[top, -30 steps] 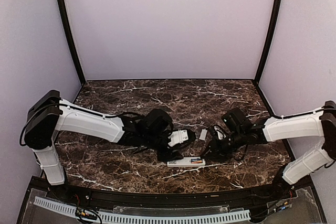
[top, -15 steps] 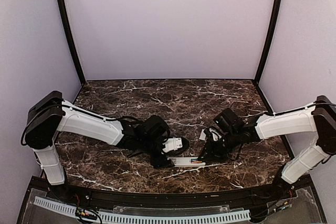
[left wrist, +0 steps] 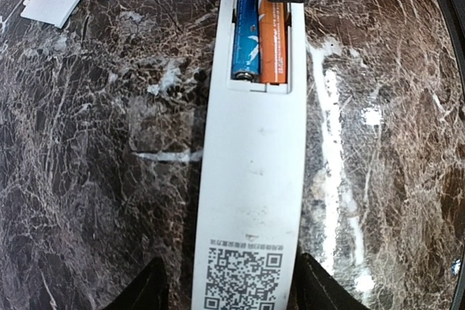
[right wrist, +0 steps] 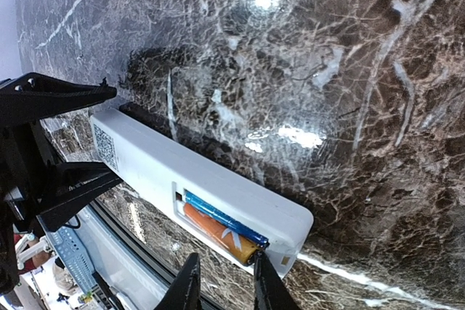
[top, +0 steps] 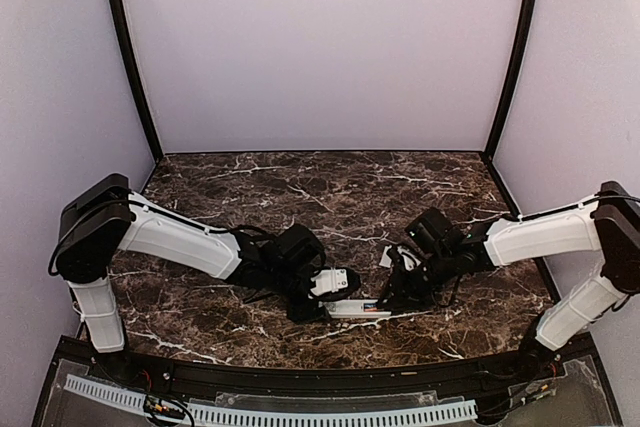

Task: Load the batteries into the remote control
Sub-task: Hold the remote control without the battery cover at the center of the board, then remove the battery from the battery compartment, then pick up the battery from the corner of the board.

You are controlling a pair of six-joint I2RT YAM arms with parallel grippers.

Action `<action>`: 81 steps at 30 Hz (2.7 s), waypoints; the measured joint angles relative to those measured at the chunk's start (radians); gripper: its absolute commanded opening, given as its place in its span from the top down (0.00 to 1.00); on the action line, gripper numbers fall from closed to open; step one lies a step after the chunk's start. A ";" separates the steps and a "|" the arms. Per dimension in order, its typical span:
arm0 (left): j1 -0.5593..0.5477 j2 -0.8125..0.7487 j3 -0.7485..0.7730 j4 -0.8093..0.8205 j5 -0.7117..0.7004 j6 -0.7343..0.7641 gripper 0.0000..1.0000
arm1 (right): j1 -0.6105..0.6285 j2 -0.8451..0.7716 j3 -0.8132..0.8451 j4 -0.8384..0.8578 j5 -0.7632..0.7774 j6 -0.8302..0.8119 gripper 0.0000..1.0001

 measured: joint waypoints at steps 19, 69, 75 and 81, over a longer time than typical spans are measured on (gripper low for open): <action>0.001 0.008 0.003 -0.006 0.032 -0.010 0.62 | 0.033 -0.052 0.027 -0.001 -0.021 0.059 0.77; 0.090 -0.502 -0.111 -0.159 -0.155 -0.164 0.28 | 0.528 0.504 0.681 -0.521 0.507 -0.151 0.83; 0.090 -0.560 -0.118 -0.166 -0.190 -0.166 0.28 | 0.532 0.513 0.702 -0.586 0.515 -0.172 1.00; 0.090 -0.627 -0.153 -0.164 -0.204 -0.176 0.27 | 0.521 0.506 0.707 -0.605 0.486 -0.276 1.00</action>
